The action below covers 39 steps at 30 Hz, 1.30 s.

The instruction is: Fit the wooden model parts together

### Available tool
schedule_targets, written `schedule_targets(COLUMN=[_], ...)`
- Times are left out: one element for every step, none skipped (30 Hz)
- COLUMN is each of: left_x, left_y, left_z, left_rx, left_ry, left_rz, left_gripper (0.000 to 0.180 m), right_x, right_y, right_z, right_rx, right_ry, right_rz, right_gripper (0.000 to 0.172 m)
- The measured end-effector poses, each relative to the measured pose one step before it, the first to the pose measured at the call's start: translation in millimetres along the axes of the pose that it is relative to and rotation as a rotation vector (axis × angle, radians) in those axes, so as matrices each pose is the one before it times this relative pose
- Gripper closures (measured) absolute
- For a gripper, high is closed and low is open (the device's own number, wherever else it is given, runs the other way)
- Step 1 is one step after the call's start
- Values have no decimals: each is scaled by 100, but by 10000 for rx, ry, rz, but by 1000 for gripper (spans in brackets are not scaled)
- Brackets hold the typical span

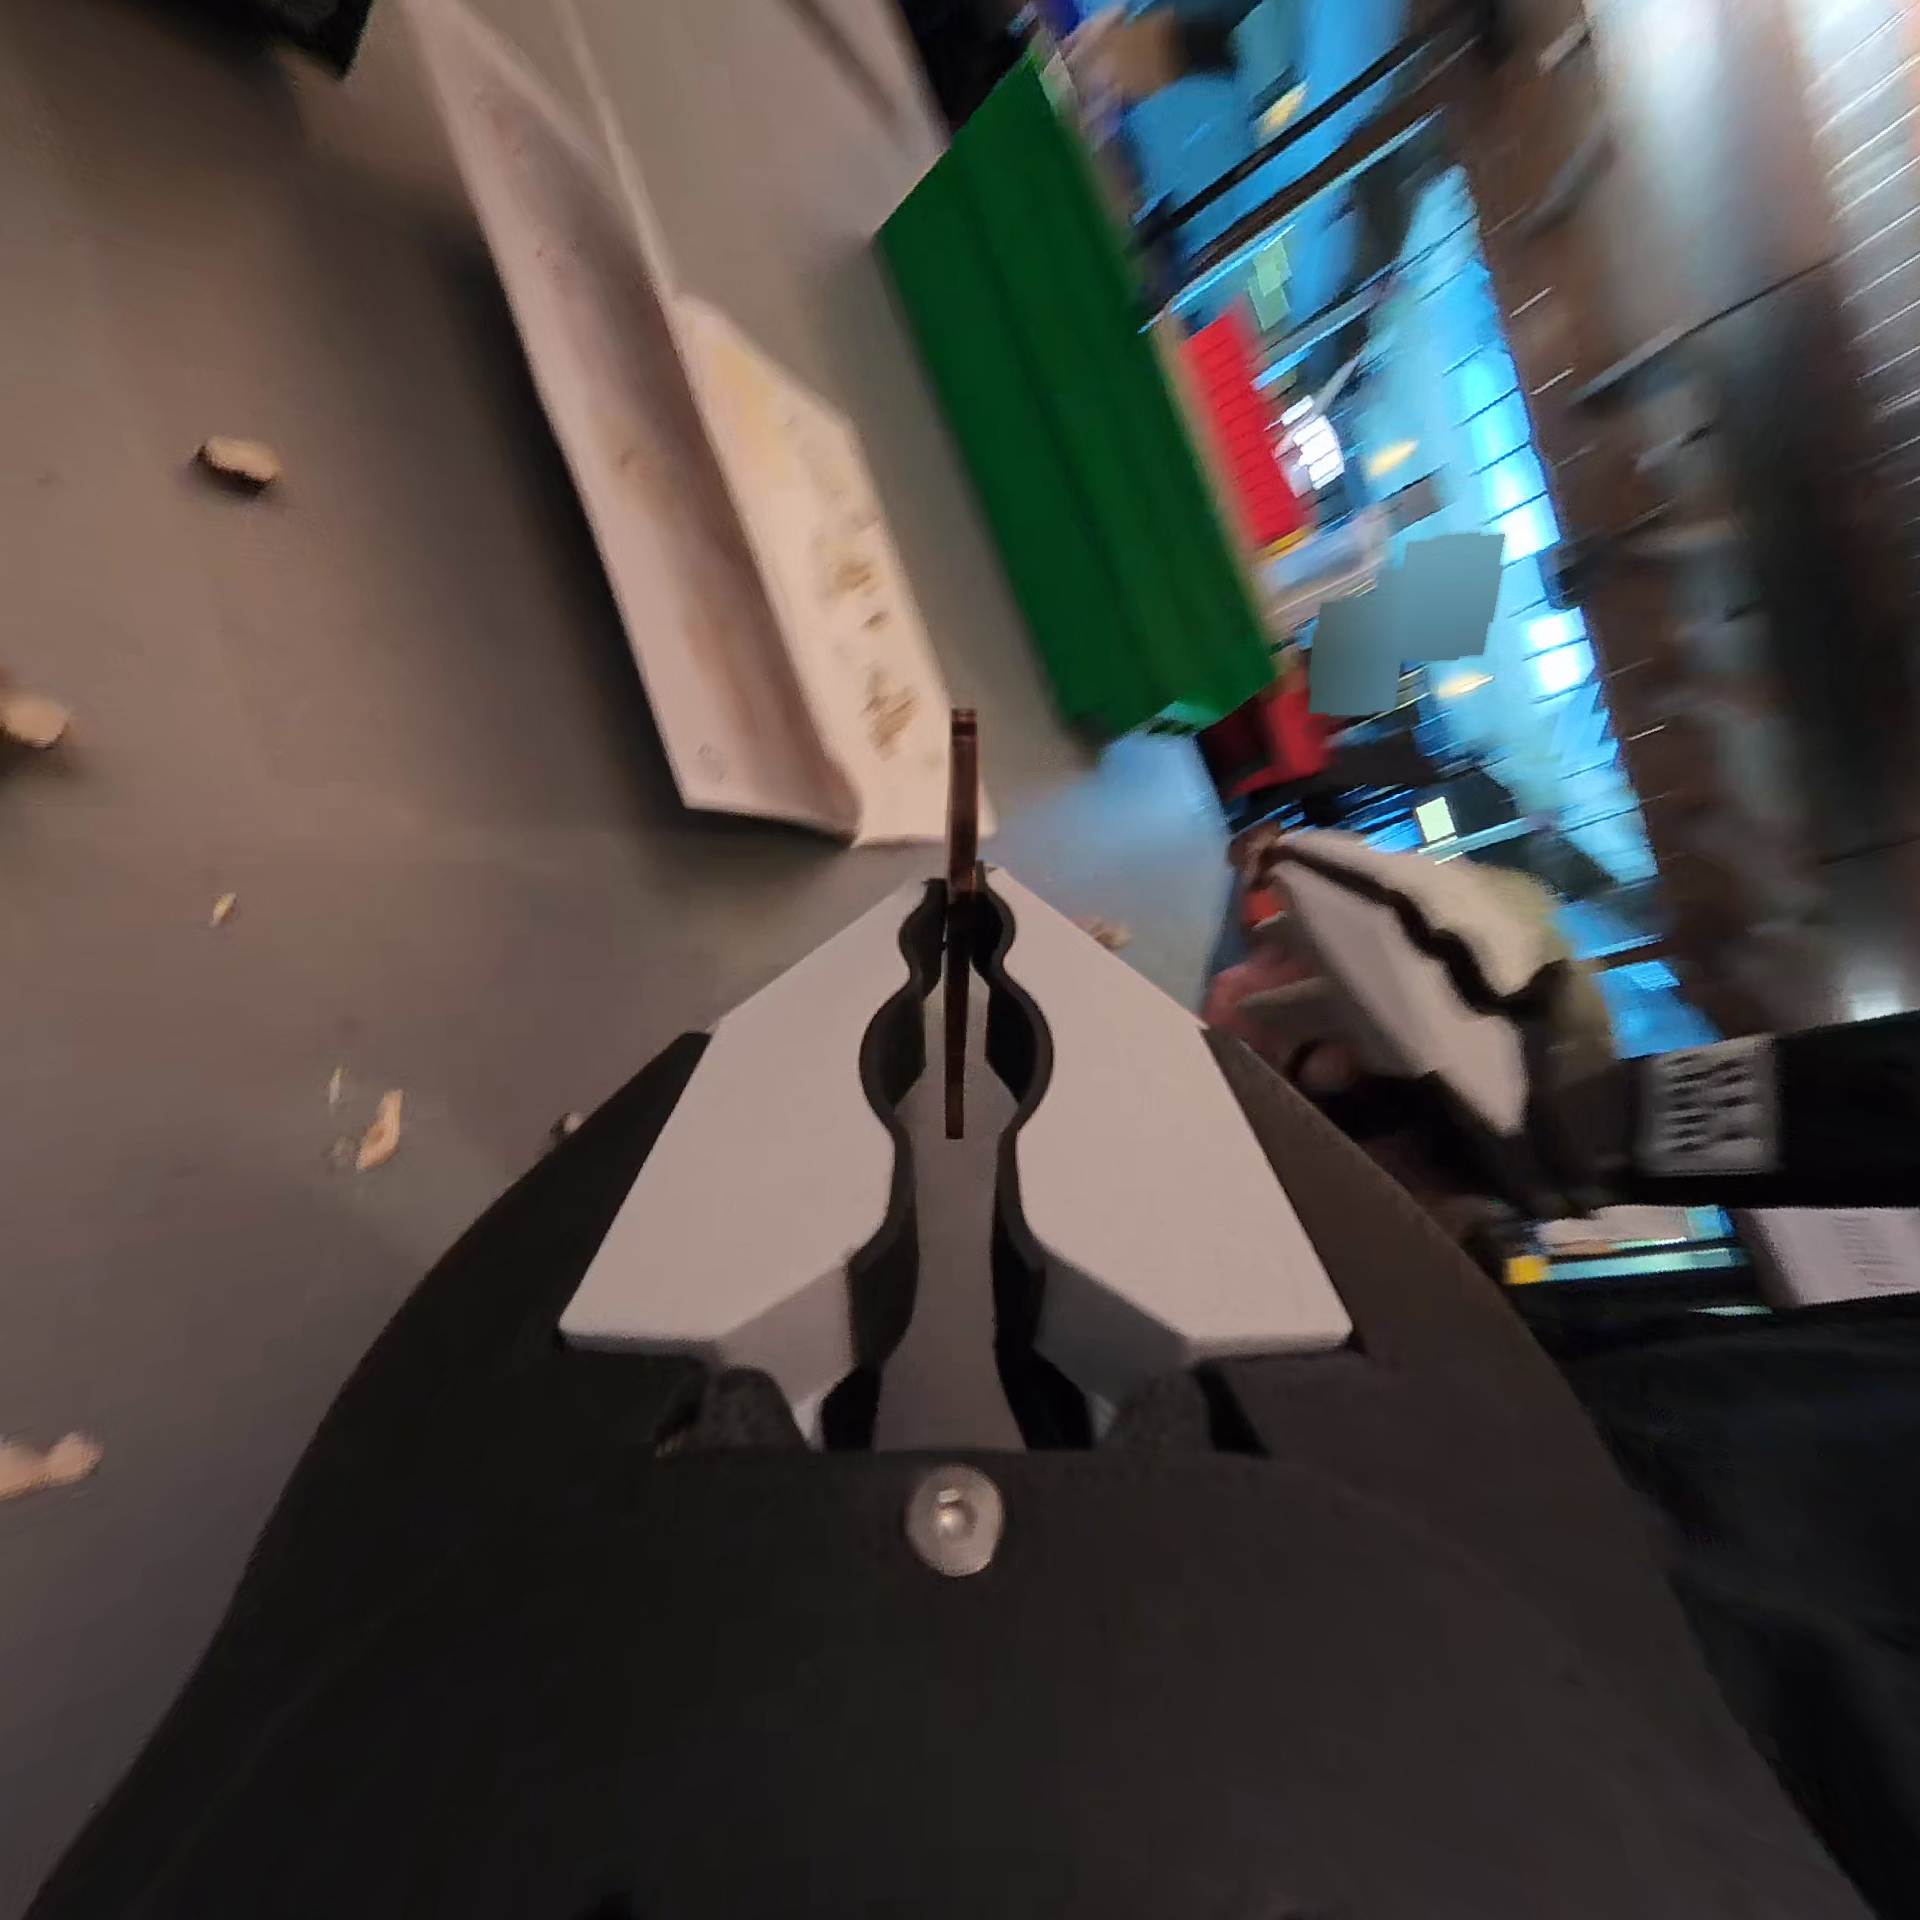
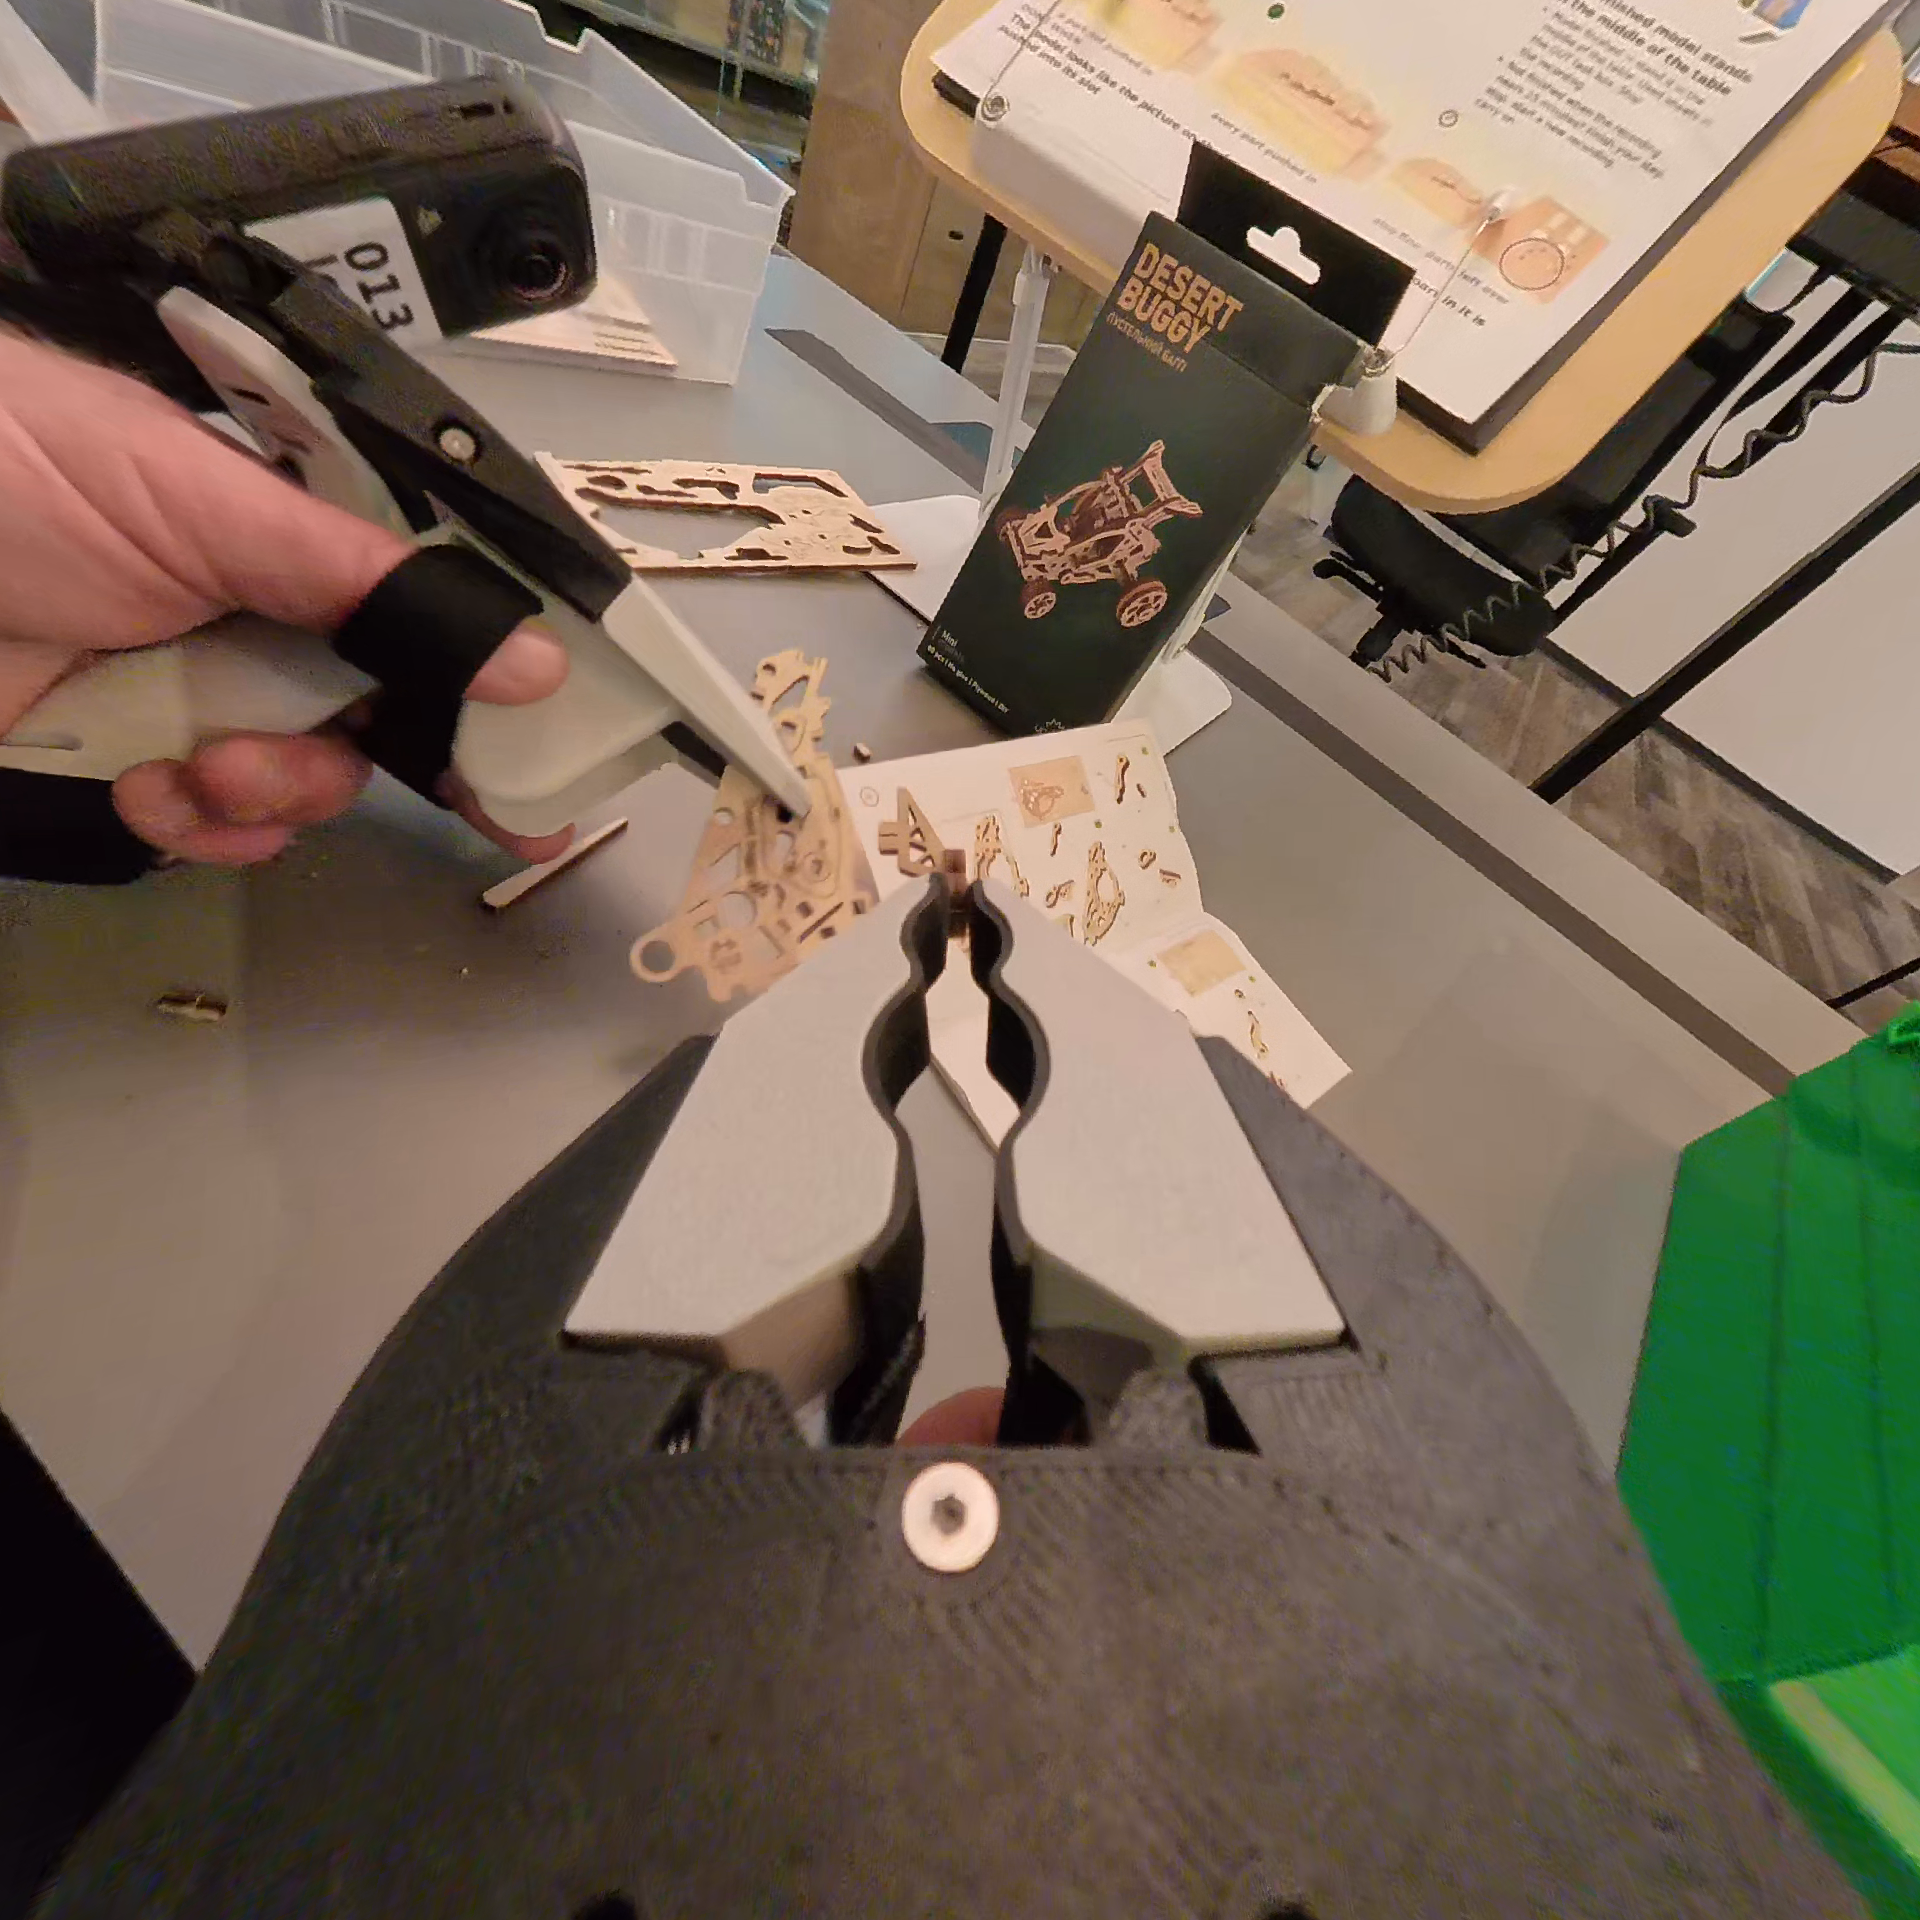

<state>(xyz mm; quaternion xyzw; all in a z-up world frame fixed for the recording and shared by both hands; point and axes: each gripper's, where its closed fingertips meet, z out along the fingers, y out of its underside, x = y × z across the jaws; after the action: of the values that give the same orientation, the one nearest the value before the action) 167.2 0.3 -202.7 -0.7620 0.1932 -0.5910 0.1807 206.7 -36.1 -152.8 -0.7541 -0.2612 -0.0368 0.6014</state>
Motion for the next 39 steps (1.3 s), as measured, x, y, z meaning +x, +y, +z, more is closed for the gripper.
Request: schedule_targets(left_x=[-297, -273, -163, -230, -258, -258, -225, -133, -115, -211, -200, -148, -21, -222, -294, -169, -20, -4, 36, 8, -53, 24, 236, 275, 331, 231, -66, -398, -340, -270, -120, 18, 27, 209, 440, 627, 820, 927, 892], left_y=[553, 491, 359, 255, 14, -75, 15, -28, -128, -111, -188, -97, 77, 214, 213, -6, -2, 51, 18, 213, 371, 231, 321, 574, 193, -115, -23, 55, 81, 160, 34, -206, -334, -272, -457, -592, -559, -536, -649], left_z=[-16, 0, 6, 1, -93, -120, -93, -113, -141, -165, -213, -223, -159, -101, -113, -204, -191, -145, -125, -49, 32, 14, 114, 235, 178, -6, -75, -172, -224, -201, -206, -264, -275, -209, -139, -71, 69, 204, 223], left_rx=[-233, -182, -157, -151, -27, 16, -74, -37, 18, -9, 24, -23, -129, -182, -175, -22, -57, -94, -65, -217, -334, -220, -307, -489, -200, 36, -51, -102, -107, -145, -33, 151, 220, 123, 225, 323, 285, 268, 372], left_ry=[-326, -268, -135, -130, -148, -174, -177, -132, -118, -147, -150, -122, -25, -130, -218, -172, -91, -94, -74, -86, -140, -143, -104, -152, -37, 86, 11, -154, -98, -38, 61, 116, 94, 159, 230, 315, 444, 519, 526], left_rz=[231, 156, 36, 32, 42, 71, 99, 106, 91, 84, 127, 152, 87, 39, 155, 245, 202, 194, 240, 312, 317, 338, 439, 481, 242, 13, 34, 101, 108, 5, -58, -62, -54, 28, 75, 10, -58, -81, -98], left_gripper=[179, 179, 178, 175, 173, 171, 167, 164, 161, 157, 152, 150, 149, 143, 136, 136, 136, 135, 135, 136, 135, 134, 133, 131, 127, 128, 128, 125, 123, 118, 115, 116, 118, 121, 124, 130, 134, 135, 136], right_x=[20, 10, -43, -53, -74, -59, -43, -4, 21, 39, 53, 59, 37, -2, 0, -9, 8, 9, 6, 8, 23, 32, 25, 14, 4, -13, -11, 5, 30, 20, 30, 33, 26, 37, 44, 31, -14, -44, -61], right_y=[90, 87, 114, 124, 119, 85, 31, 14, -1, 16, 40, 67, 80, 62, 43, 26, 10, 16, 18, 4, 11, 9, -3, 3, 23, 41, 42, 36, 39, 47, 53, 39, 39, 10, -14, -30, -53, -78, -129], right_z=[-111, -102, -76, -47, -44, -42, -52, -60, -50, -35, -25, -7, 2, 4, -11, 0, -8, 6, 4, 4, -1, -8, -2, 3, 25, 41, 58, 28, 16, 4, 0, -9, -1, -2, 11, 19, 40, 50, 47], right_rx=[-17, -9, -21, -31, -25, -11, 3, 9, 5, 3, 3, -5, -9, -5, 4, 3, 9, 3, 4, 12, 10, 11, 12, 14, 7, -3, -3, -4, -4, -9, -10, -6, -2, 8, 18, 29, 41, 50, 70], right_ry=[3, 1, -15, -20, -22, -22, -16, -7, 0, 1, 2, 6, -9, -15, -12, -10, 1, -3, -10, -3, 1, -2, -7, -12, -17, -16, -7, -5, -5, -8, -8, -5, -2, -2, 8, 9, -13, -41, -63], right_rz=[20, 26, 27, 18, 8, 9, 13, 11, 9, 14, 17, 17, 18, 20, 18, 20, 17, 19, 21, 15, 14, 25, 35, 36, 29, 13, 4, 9, 16, 19, 18, 18, 18, 24, 43, 63, 77, 122, 186], right_gripper=[171, 171, 171, 171, 171, 171, 171, 171, 171, 171, 171, 171, 171, 171, 171, 171, 171, 171, 171, 171, 171, 171, 171, 171, 171, 171, 171, 171, 171, 171, 171, 171, 171, 171, 171, 171, 171, 171, 171])
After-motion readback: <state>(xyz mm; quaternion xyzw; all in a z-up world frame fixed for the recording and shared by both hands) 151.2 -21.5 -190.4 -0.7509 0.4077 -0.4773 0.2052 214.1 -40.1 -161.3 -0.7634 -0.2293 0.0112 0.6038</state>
